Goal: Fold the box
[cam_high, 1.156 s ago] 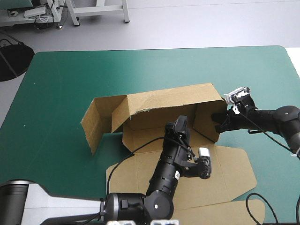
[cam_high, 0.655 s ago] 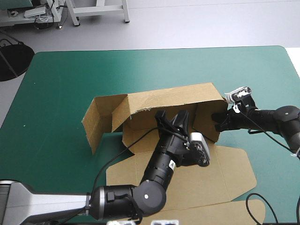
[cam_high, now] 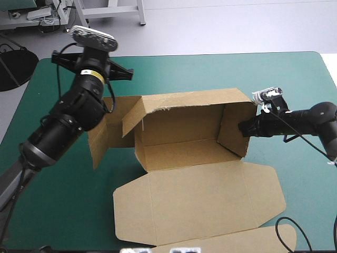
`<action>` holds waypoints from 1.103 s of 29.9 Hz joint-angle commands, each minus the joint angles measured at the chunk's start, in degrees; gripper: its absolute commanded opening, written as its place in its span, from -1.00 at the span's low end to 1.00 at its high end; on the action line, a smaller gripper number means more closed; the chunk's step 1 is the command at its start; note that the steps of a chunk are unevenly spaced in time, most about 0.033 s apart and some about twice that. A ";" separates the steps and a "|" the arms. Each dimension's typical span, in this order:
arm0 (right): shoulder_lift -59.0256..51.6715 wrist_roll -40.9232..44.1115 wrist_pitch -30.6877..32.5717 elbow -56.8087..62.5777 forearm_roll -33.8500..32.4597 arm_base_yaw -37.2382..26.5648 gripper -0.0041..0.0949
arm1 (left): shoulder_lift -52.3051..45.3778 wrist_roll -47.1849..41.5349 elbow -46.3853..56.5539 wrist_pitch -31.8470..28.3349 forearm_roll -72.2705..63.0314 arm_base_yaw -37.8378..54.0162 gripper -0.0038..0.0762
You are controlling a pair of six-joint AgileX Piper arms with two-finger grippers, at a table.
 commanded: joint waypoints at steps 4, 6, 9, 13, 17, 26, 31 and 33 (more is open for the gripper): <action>-1.56 19.15 3.63 -12.79 -11.57 7.67 -0.91 | -3.19 15.31 -2.90 -0.28 -22.52 15.87 -0.92; -1.14 25.45 4.65 -15.81 -15.22 10.03 -0.91 | -3.20 18.09 -2.90 2.03 -27.75 20.65 -0.92; 0.75 33.62 7.88 -20.18 -18.28 12.81 -0.91 | -3.20 23.22 -2.80 5.49 -37.57 29.08 -0.92; 5.52 37.38 10.61 -24.92 -19.83 14.92 -0.92 | -3.20 35.54 -2.80 10.57 -55.55 39.50 -0.92; 11.03 41.01 10.37 -27.35 -21.73 15.21 -0.91 | -3.20 42.29 -2.80 16.72 -68.70 47.18 -0.92; 21.68 43.15 7.82 -30.89 -22.71 15.32 -0.85 | -3.20 49.28 -2.80 25.34 -74.99 50.53 -0.92; 22.21 46.37 6.15 -33.43 -30.37 16.64 -0.37 | -3.20 49.18 -2.80 25.56 -75.73 50.53 -0.92; 22.21 46.37 6.20 -35.08 -32.91 17.07 -0.24 | -3.20 49.18 -2.80 25.56 -75.73 50.53 -0.92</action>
